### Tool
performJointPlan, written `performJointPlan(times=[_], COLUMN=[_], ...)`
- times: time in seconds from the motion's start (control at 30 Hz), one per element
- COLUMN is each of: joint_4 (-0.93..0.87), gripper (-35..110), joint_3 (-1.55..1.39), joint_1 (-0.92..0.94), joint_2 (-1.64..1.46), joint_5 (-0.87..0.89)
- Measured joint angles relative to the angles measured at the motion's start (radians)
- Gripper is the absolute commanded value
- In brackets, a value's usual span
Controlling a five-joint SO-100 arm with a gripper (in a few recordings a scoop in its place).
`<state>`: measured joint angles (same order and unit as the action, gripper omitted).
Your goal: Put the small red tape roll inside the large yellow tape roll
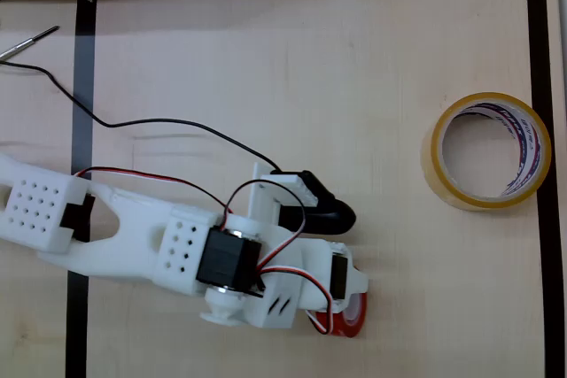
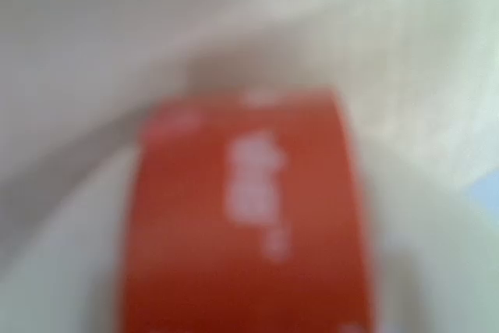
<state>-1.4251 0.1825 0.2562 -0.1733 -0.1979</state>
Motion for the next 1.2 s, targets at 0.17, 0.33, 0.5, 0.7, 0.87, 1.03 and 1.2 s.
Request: performJointPlan(times=[0.17,0.33,0.5,0.7,0.87,1.03,1.2], joint_4=[-0.083,-0.215,-0.345,-0.368,-0.350,-0.213,0.009], gripper=[0,0,0,0,0,0,0], joint_3=[0.015,0.014,-0.009,-0.044,-0.043,-0.043,-0.043], joint_1=[-0.017,-0.084,-0.189,-0.259,-0.299,-0.341,-0.337], joint_2=[-0.006,-0.043,-0.091,-0.167,-0.204,-0.212,-0.212], joint_5=[0.002,0.066,0.130,0.146,0.146,0.143,0.138])
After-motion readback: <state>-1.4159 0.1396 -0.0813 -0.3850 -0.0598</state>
